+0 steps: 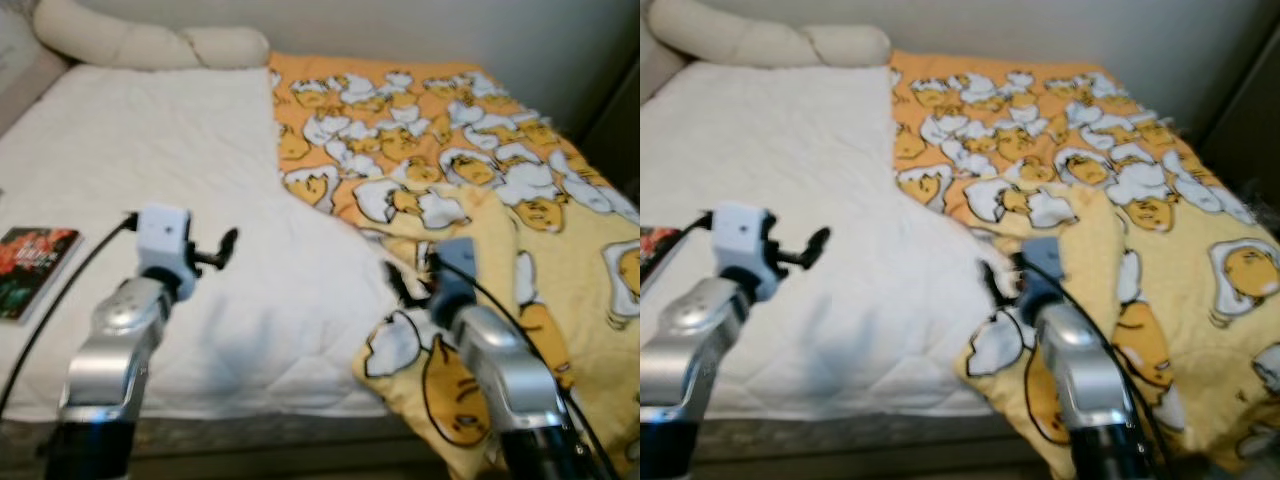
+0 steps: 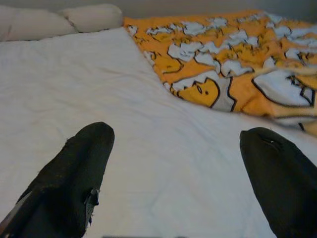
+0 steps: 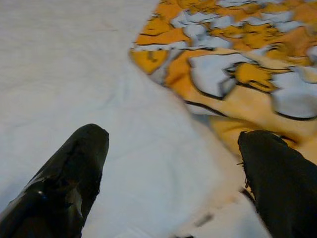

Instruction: Clean up the room

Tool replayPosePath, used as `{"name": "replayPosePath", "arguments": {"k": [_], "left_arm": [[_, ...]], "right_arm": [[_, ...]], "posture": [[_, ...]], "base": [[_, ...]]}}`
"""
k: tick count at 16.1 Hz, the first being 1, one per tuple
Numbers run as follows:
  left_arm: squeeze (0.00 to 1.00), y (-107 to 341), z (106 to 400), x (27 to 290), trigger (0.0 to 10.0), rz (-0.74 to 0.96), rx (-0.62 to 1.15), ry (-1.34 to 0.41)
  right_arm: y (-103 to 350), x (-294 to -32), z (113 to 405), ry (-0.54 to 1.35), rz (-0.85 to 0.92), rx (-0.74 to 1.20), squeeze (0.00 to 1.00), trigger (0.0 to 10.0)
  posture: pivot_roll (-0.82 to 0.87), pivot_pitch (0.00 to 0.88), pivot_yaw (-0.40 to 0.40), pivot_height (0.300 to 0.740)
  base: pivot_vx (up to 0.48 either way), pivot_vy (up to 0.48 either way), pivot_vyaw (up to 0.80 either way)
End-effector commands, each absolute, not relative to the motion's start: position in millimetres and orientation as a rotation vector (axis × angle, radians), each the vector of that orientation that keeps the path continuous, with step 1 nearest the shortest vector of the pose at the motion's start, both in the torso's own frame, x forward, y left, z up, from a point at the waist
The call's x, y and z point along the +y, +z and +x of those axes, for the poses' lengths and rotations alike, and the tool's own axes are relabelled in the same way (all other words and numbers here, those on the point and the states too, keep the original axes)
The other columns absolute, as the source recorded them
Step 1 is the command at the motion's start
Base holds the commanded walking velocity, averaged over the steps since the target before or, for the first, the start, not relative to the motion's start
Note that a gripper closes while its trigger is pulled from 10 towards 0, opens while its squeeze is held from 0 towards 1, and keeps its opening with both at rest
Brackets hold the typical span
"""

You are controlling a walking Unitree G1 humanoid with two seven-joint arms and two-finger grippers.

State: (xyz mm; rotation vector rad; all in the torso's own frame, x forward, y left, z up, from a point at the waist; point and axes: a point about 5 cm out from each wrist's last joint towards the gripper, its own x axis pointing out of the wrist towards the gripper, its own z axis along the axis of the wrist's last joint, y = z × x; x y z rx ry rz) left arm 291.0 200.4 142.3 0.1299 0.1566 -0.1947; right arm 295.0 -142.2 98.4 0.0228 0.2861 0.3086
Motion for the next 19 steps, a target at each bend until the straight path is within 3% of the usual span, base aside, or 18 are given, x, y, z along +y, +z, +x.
{"name": "replayPosePath", "arguments": {"k": [1,2,9,15,16,19], "left_arm": [[0.0,141.9,288.5,186.2,10.0,0.157,0.164,-0.286],[0.0,139.1,285.2,182.5,10.0,0.186,0.184,-0.344],[0.0,129.9,274.1,177.8,10.0,0.307,0.329,-0.601],[0.0,137.5,253.0,185.6,10.0,0.376,0.384,-0.712],[0.0,138.8,244.4,191.2,10.0,0.393,0.413,-0.714],[0.0,145.3,229.2,191.7,10.0,0.385,0.438,-0.756]], "right_arm": [[95.1,-152.6,293.9,0.319,0.048,0.326,0.0,10.0],[90.2,-150.4,294.7,0.362,0.03,0.364,1.0,10.0],[47.9,-129.2,323.9,0.335,-0.003,0.601,1.0,10.0],[23.5,-118.5,324.8,0.235,-0.065,0.76,1.0,10.0],[19.5,-118.7,323.4,0.203,-0.05,0.777,0.0,10.0],[9.5,-122.1,315.8,0.172,-0.121,0.826,0.0,10.0]], "posture": [[0.06,0.0,-0.037,0.74],[0.06,0.0,-0.031,0.74],[0.11,0.0,-0.015,0.74],[0.2,0.0,-0.037,0.74],[0.23,0.0,-0.053,0.74],[0.28,0.086,-0.083,0.74]], "base": [[0.0,0.0,0.0],[0.0,0.0,0.0],[0.0,0.0,0.0],[0.0,0.0,0.0],[0.0,0.0,0.0],[0.0,0.0,0.0]]}}
